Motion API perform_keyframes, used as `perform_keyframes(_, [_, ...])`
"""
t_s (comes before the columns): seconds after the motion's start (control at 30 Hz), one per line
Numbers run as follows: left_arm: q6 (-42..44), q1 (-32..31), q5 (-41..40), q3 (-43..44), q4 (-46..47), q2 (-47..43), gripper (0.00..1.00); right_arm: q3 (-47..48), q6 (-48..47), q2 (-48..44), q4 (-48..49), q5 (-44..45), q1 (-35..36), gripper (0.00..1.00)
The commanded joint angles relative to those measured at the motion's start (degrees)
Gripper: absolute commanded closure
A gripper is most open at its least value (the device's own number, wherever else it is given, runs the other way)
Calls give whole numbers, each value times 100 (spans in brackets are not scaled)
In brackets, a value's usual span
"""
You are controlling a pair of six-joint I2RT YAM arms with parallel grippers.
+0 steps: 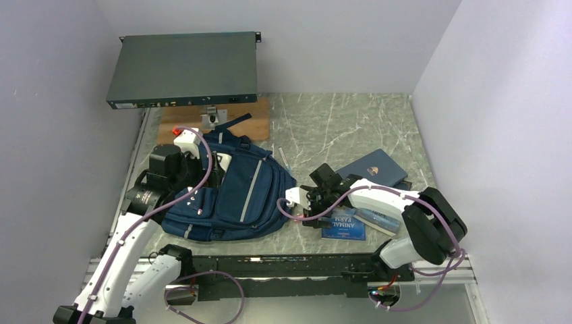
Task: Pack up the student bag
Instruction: Pick up the stationery from the center of the board.
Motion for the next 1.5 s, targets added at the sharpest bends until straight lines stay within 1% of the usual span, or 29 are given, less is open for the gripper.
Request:
perform_keyframes(0.0, [79, -12, 120, -7, 172, -60, 0, 218, -295, 105, 232, -431, -97, 15])
perform_keyframes(0.2, [81, -7, 115, -7, 159, -20, 0, 105, -355, 266, 379, -434, -131, 19])
perform_keyframes(0.27, [83, -11, 97, -14, 164, -3, 0, 94, -366, 364, 385, -462, -132, 23])
perform_keyframes(0.4, [86, -9, 52, -25, 168, 54, 0, 135, -331, 523, 289, -613, -131, 44])
perform_keyframes(0.53, [78, -11, -48, -47, 172, 110, 0, 26, -232, 466, 349, -581, -26, 55])
perform_keyframes(0.67, [70, -11, -178, -60, 157, 181, 0, 45, -110, 456, 182, -398, 205, 71])
perform_keyframes(0.77, [6, -8, -331, -68, 155, 245, 0, 262, -38, 560, -240, -523, 379, 88])
perform_keyframes(0.8, [-27, -7, -413, -73, 163, 264, 0, 328, -18, 624, -376, -540, 459, 97])
perform_keyframes(0.83, [-46, -7, -474, -82, 164, 282, 0, 382, 32, 644, -491, -530, 569, 100])
perform_keyframes(0.9, [-111, -7, -506, -95, 150, 316, 0, 414, 274, 588, -581, -490, 807, 100])
perform_keyframes(1.03, [-390, -7, -980, -75, -15, 486, 0, 185, 869, 28, -209, -287, 1320, 100])
perform_keyframes(1.13, [-655, -7, -1317, -26, -432, 788, 0, 90, 1333, -458, -13, -205, 1670, 100])
perform_keyframes(1.2, [-699, -7, -1511, -15, -791, 1120, 1, 53, 1536, -760, 47, -305, 1862, 100])
perform_keyframes(1.27, [-740, -7, -1784, 8, -1082, 1454, 8, -73, 1718, -1124, 238, -360, 1973, 100])
perform_keyframes(1.33, [-744, -7, -1857, 151, -1296, 1795, 20, -195, 1855, -1460, 472, -340, 2060, 100])
perform_keyframes(1.4, [-762, -7, -1954, 253, -1458, 2086, 29, -240, 2162, -1706, 834, -89, 2117, 100])
perform_keyframes(1.47, [-761, -7, -2151, 179, -1448, 2277, 37, -227, 2481, -1785, 1190, 364, 2119, 100])
